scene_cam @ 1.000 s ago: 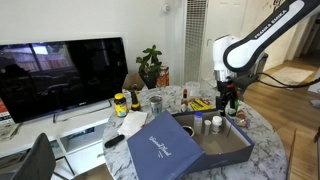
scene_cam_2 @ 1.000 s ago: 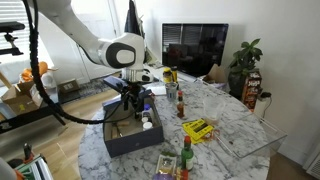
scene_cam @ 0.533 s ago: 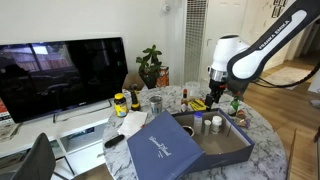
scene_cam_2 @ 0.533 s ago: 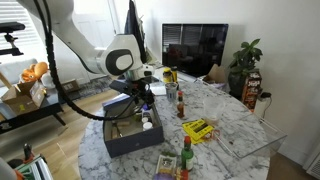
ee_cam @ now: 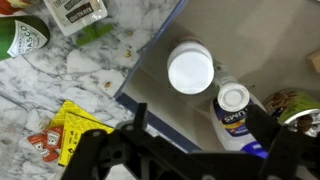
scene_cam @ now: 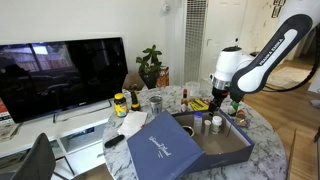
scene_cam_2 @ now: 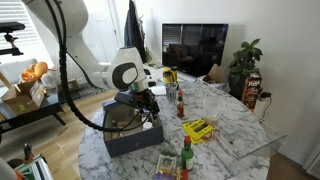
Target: Remove the white medicine bottle from the box and put it on the table
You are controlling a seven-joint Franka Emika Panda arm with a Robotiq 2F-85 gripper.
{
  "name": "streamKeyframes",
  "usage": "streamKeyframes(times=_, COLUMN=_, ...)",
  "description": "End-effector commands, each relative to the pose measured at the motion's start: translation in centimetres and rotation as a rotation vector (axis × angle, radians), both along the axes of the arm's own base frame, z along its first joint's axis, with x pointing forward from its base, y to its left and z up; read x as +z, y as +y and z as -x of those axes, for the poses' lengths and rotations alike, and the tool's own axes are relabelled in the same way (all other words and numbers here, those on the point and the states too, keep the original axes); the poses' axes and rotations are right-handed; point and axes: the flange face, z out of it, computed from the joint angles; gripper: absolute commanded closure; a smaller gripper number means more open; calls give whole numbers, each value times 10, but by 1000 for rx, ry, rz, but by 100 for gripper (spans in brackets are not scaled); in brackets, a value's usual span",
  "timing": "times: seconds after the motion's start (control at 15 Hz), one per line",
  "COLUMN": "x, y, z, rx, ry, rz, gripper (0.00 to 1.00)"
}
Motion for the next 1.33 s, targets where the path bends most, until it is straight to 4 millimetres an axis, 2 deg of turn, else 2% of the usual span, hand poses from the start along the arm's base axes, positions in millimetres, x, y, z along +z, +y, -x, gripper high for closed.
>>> streamKeyframes(times=0.0, x=-25, y=10, z=5, rx=28, ry=54, rz=-8, gripper=0)
streamKeyframes(times=0.07, x=-30, y=14, z=5, rx=38, ry=69, rz=-5, gripper=0)
streamKeyframes(times=0.2, x=-41, y=13, z=4, rx=24, ry=96, rz=39, gripper=12)
streamKeyframes(times=0.27, x=-43, y=11, z=3, rx=15, ry=90, rz=59, gripper=11)
streamKeyframes(times=0.47, x=-44, y=6, z=3, rx=-2, ry=88, rz=97, gripper=0)
streamKeyframes(times=0.53, x=-45, y=4, z=2, rx=-3, ry=89, rz=104, gripper=3)
streamKeyframes(times=0.6, x=-47, y=5, z=1, rx=4, ry=93, rz=105, gripper=19)
streamKeyframes(times=0.67, x=-49, y=7, z=0, rx=13, ry=101, rz=104, gripper=27)
streamKeyframes(times=0.73, x=-51, y=8, z=-1, rx=18, ry=106, rz=103, gripper=31)
streamKeyframes(times=1.07, x=-51, y=13, z=3, rx=53, ry=148, rz=89, gripper=71)
streamKeyframes(times=1.2, x=-39, y=17, z=8, rx=90, ry=137, rz=79, gripper=73)
streamKeyframes(times=1.27, x=-25, y=19, z=16, rx=110, ry=122, rz=82, gripper=73)
